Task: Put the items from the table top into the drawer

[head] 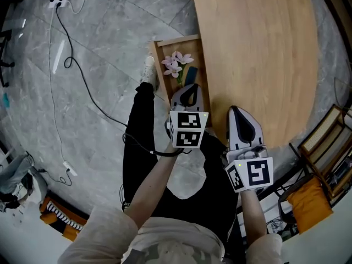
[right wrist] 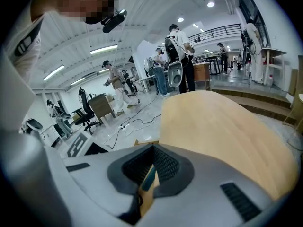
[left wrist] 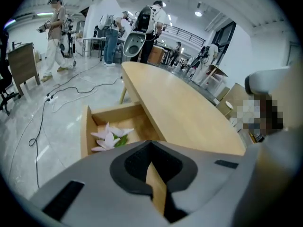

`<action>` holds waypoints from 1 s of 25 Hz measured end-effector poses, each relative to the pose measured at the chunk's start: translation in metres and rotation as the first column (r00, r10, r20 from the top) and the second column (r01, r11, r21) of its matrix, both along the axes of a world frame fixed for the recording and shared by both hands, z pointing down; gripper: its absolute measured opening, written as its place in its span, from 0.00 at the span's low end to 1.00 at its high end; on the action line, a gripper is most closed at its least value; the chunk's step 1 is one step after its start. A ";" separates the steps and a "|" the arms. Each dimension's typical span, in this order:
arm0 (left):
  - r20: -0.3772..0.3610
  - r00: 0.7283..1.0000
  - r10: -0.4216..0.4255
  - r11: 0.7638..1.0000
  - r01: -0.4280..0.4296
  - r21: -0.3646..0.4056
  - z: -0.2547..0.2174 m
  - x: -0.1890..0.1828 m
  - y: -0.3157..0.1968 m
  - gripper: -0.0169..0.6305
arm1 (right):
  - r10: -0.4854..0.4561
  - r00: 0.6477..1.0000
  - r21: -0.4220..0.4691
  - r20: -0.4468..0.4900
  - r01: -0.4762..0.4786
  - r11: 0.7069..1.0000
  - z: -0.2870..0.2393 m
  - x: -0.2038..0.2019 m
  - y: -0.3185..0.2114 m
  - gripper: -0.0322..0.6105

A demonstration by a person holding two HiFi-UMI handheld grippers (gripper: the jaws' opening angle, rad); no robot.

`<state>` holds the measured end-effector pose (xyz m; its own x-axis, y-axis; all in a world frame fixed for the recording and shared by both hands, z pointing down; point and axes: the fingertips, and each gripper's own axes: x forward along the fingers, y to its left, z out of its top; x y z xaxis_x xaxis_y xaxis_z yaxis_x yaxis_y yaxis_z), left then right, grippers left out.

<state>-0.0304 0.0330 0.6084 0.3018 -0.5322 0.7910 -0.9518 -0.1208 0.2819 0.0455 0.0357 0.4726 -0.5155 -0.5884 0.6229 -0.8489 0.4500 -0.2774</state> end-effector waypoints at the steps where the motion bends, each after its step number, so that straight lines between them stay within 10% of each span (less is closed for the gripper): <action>1: -0.006 1.000 -0.008 1.000 0.008 0.020 -0.017 -0.005 -0.007 0.04 | 0.005 1.000 0.006 0.003 -0.005 1.000 -0.009 -0.002 -0.003 0.06; 12: -0.067 0.991 0.119 0.930 -0.088 0.356 -0.370 -0.047 -0.066 0.04 | 0.194 0.974 0.351 0.117 -0.223 0.909 -0.294 -0.024 -0.066 0.06; 21: 0.097 0.984 0.146 0.658 -0.170 0.733 -0.622 -0.007 -0.065 0.04 | 0.215 0.936 0.598 0.279 -0.344 0.724 -0.501 0.036 -0.049 0.06; 25: 0.139 0.983 0.121 0.602 -0.184 0.777 -0.651 -0.011 -0.053 0.04 | 0.207 0.945 0.646 0.254 -0.326 0.690 -0.522 0.035 -0.032 0.06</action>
<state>-0.0419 -0.0200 -0.0424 0.4023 -0.9084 0.1138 -0.9105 -0.4100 -0.0534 0.0801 0.0037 -0.0496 -0.3213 -0.9449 -0.0631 -0.9368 0.3268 -0.1247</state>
